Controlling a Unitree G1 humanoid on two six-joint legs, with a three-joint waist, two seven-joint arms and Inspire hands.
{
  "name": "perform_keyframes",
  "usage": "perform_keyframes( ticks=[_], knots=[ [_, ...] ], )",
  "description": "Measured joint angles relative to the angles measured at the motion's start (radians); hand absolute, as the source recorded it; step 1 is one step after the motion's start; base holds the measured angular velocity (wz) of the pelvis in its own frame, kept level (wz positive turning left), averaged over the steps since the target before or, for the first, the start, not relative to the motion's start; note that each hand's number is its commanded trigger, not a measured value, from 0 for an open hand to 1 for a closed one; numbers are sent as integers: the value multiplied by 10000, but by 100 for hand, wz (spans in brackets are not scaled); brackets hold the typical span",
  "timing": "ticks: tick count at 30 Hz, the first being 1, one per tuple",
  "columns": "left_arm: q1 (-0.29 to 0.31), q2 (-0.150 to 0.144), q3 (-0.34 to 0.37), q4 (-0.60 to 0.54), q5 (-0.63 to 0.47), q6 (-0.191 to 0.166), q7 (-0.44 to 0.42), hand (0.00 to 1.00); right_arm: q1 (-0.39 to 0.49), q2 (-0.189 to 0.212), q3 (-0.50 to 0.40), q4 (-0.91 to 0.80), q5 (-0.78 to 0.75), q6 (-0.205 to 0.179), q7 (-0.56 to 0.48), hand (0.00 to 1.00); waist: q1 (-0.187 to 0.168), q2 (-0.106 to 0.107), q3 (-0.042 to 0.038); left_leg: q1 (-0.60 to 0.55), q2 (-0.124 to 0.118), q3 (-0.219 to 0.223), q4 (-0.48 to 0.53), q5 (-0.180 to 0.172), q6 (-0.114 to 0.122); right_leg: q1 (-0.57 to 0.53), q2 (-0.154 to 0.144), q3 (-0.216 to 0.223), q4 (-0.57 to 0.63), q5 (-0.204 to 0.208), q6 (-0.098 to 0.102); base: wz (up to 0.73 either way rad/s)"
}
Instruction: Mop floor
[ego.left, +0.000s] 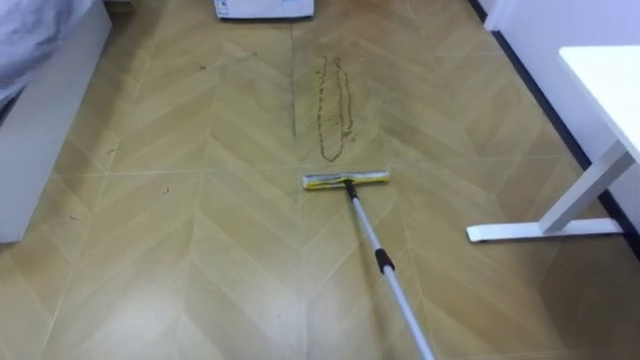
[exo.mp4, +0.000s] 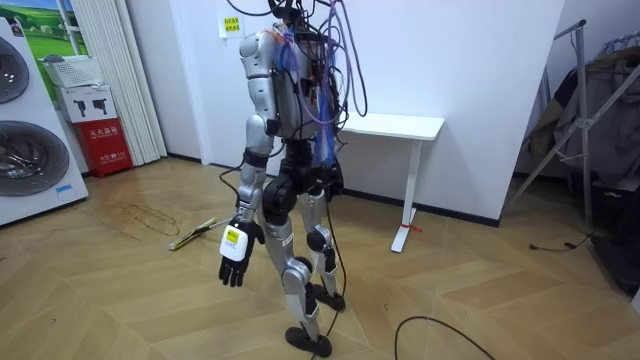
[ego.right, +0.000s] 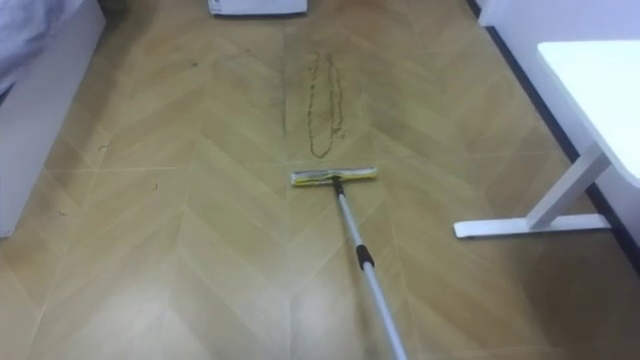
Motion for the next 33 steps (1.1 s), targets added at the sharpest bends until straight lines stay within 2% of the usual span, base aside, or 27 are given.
perform_keyframes(
  ticks=[1,6,11,13,14,15,16,17,18,19,20,21,22,23,24,25,26,27,28,29,30,31,32,33],
  knots=[
    [-23,1,-1,7,0,17,0,0,-41,0,9,20,23,1,-6,100,-4,-4,15,-54,-2,0,44,0,0,-40,-7,-1,47,4,-7,0],
    [-266,1,14,398,17,247,-141,0,-236,22,86,226,537,22,-105,100,5,-59,-8,-611,-20,-22,293,0,0,-542,-80,-51,405,-17,-43,3],
    [-353,22,14,480,119,450,-335,0,-260,50,90,251,998,164,-71,100,-5,-134,35,-1394,-169,-134,1004,-30,12,-1252,-347,-172,1035,-216,-82,11],
    [-433,18,21,524,162,544,-342,0,-316,44,88,485,1237,194,-11,100,17,-178,93,-1894,-146,-187,1692,-340,-17,-1652,-381,-216,1519,-507,-104,19],
    [-483,24,20,558,321,580,-367,0,-420,44,85,711,1296,288,42,100,34,-107,66,-2422,-95,-252,2570,-700,-59,-2030,-403,-251,2103,-823,-202,19],
    [-547,35,7,636,439,620,-372,0,-512,44,88,890,1372,331,30,100,92,-93,81,-3062,4,-311,3756,-1091,-163,-2445,-409,-277,2836,-1181,-313,18],
    [-704,45,-12,883,468,663,-383,0,-619,31,94,1100,1507,329,7,100,196,-72,84,-3915,121,-401,5317,-1255,-241,-2812,-403,-325,3489,-1485,-424,10],
    [-733,38,-24,949,432,702,-386,0,-654,10,95,1193,1582,315,-4,100,246,-22,75,-4415,236,-468,6217,-1214,-252,-2949,-402,-329,3739,-1602,-482,0],
    [-681,36,-161,975,303,778,-367,0,-857,-44,178,1427,1757,292,-85,100,359,65,55,-5364,456,-577,7933,-873,-288,-3173,-376,-443,4317,-1872,-620,-5],
    [-631,50,-226,953,155,791,-318,0,-931,-51,200,1498,1834,297,-128,100,411,66,59,-5763,480,-652,8640,-549,-318,-3259,-378,-430,4613,-2027,-684,-7],
    [-601,47,-275,1047,-46,869,-277,0,-1083,-75,264,1686,1867,310,-200,100,510,31,78,-6479,491,-726,9800,274,-291,-3383,-415,-382,5088,-2304,-718,6],
    [-601,16,-529,1108,-77,942,-287,0,-1300,-161,259,1790,1905,481,-227,100,548,-51,128,-7086,430,-784,10675,1175,-295,-3475,-465,-299,5480,-2560,-688,16],
    [-625,-16,-653,1107,-92,954,-307,0,-1408,-240,244,1784,1917,570,-239,100,547,-45,145,-7338,382,-774,10895,1326,-290,-3504,-509,-303,5633,-2667,-683,26],
    [-605,-54,-908,1130,-110,956,-377,0,-1714,-435,246,1783,1955,685,-285,100,584,42,179,-7828,377,-550,11037,1139,-129,-3578,-539,-285,5929,-2893,-661,14],
    [-597,-43,-970,1166,-110,934,-515,0,-2127,-586,245,1782,1975,735,-351,100,716,123,251,-8143,391,-331,10597,841,-51,-3661,-585,-240,6226,-3092,-617,-10],
    [-587,-26,-951,1182,-86,914,-644,0,-2537,-686,253,1772,2008,756,-398,100,899,178,260,-8160,373,-174,9540,564,-100,-3802,-590,-161,6394,-3235,-593,-29],
    [-585,-1,-942,1184,-85,901,-730,0,-2746,-720,265,1765,2094,755,-401,100,991,206,263,-8116,347,-153,8875,446,-75,-3838,-612,-151,6450,-3286,-572,-36],
    [-584,53,-926,1184,-79,899,-833,0,-3074,-749,309,1740,2390,709,-380,100,1091,214,264,-7935,239,-160,7527,269,-137,-3872,-779,-238,6522,-3415,-468,-20],
    [-591,83,-909,1184,-73,883,-959,0,-3252,-766,479,1697,2621,620,-419,100,1109,250,238,-7776,173,-134,6702,178,-54,-3779,-963,-378,6538,-3541,-358,-7],
    [-626,114,-923,1193,-77,849,-1020,0,-3276,-793,483,1648,2808,615,-409,100,1107,213,235,-7789,89,-41,6641,100,143,-3730,-1088,-390,6560,-3587,-348,21],
    [-739,167,-1055,1220,-77,791,-1181,0,-3274,-849,476,1658,3192,620,-335,100,1056,101,186,-7752,-200,145,6521,-103,468,-3701,-1400,-348,6589,-3565,-109,39],
    [-862,161,-1158,1277,-79,753,-1272,0,-3265,-957,462,1762,3463,636,-310,100,1032,96,151,-7744,-450,272,6507,-270,701,-3836,-1611,-238,6864,-3528,26,41],
    [-967,159,-1182,1284,-79,741,-1314,0,-3222,-1016,443,1854,3572,628,-298,100,1031,101,194,-7754,-548,361,6557,-368,823,-4030,-1693,-143,7226,-3387,74,39],
    [-1140,117,-1184,1295,-72,756,-1330,0,-3131,-1188,433,1926,3810,603,-283,100,972,224,205,-7794,-735,374,6762,-564,951,-4505,-1831,142,8221,-2795,104,38]
  ],
)
